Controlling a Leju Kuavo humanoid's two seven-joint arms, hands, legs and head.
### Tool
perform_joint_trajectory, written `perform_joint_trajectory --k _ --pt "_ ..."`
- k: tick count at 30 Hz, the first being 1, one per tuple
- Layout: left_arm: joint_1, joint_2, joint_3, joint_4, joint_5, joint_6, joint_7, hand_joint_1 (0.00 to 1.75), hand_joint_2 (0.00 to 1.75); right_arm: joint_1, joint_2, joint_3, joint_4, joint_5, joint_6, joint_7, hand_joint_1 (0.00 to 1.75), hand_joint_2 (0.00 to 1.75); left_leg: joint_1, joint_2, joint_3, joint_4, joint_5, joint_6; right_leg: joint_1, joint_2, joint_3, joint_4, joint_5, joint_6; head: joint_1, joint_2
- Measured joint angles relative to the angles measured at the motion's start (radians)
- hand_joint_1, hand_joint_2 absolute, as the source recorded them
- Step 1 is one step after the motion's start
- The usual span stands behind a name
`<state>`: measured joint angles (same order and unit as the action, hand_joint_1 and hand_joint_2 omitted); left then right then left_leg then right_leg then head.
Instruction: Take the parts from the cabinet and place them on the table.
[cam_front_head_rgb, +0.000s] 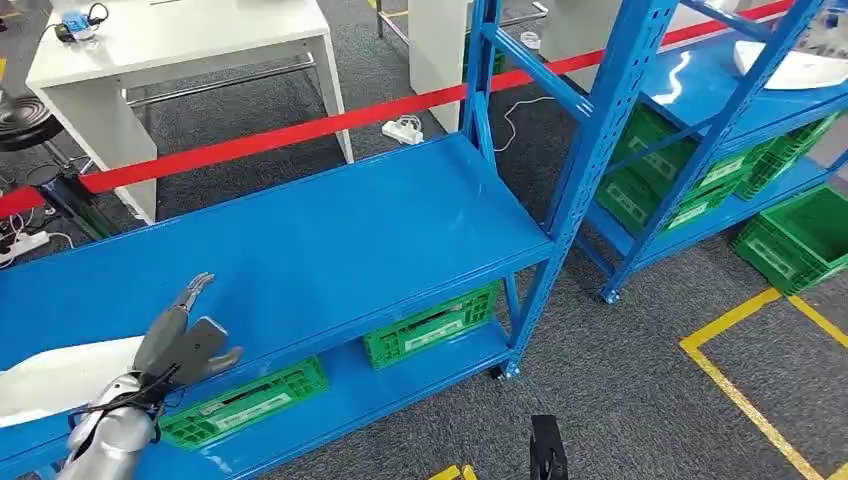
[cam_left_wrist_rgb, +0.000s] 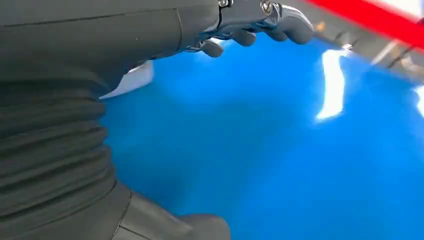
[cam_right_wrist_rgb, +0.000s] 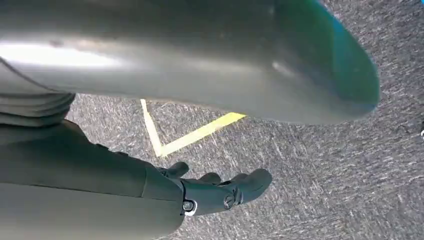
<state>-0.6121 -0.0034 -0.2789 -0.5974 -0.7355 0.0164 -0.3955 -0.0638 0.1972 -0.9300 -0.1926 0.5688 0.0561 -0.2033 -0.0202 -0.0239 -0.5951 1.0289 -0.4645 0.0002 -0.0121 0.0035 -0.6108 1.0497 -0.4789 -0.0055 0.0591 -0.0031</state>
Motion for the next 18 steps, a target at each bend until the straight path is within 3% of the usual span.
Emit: perform_joint_trajectory --k 10,18 --pt "0.026 0.022 0.056 0.069 -0.028 0.045 0.053 0.0 1.75 -0.002 0.0 0.006 0.0 0.025 -0.011 -0.008 0.0 0.0 0.0 0.0 0.001 0.0 -0.001 0.001 0.0 0.0 0.002 0.0 0.0 0.0 0.0 0.0" --pt "0.048 0.006 0.095 0.069 -0.025 0.079 0.034 0.0 1.75 -0.004 0.001 0.006 0.0 0.038 -0.008 -0.007 0.0 0.0 -0.001 0.0 0.005 0.0 -0.002 0.001 -0.001 0.0 0.005 -0.001 0.0 0.0 0.0 0.0"
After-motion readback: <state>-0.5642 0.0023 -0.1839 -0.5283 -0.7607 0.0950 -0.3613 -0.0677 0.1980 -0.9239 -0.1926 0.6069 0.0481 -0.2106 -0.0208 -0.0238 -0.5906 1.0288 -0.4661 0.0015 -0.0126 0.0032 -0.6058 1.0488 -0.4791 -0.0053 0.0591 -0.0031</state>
